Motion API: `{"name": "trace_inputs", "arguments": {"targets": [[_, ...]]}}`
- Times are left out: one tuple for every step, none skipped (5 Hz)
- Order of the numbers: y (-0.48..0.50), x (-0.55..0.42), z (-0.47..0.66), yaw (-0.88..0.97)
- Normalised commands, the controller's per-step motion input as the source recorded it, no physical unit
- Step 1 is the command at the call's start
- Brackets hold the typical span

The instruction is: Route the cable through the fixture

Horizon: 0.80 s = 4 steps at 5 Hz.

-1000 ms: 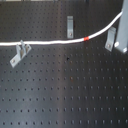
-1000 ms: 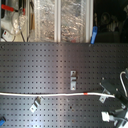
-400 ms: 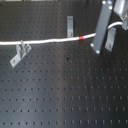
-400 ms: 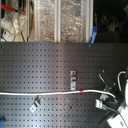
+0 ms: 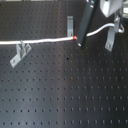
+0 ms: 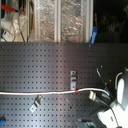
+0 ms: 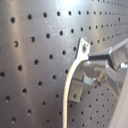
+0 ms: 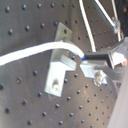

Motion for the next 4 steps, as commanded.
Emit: {"name": "trace_inputs", "arguments": {"targets": [[-0.119,-0.408,0.01,0.22],[-0.139,-0.397,0.01,0.35],[-0.159,-0.542,-0.04,0.18],[-0.016,-0.343,-0.10,0.12]]}}
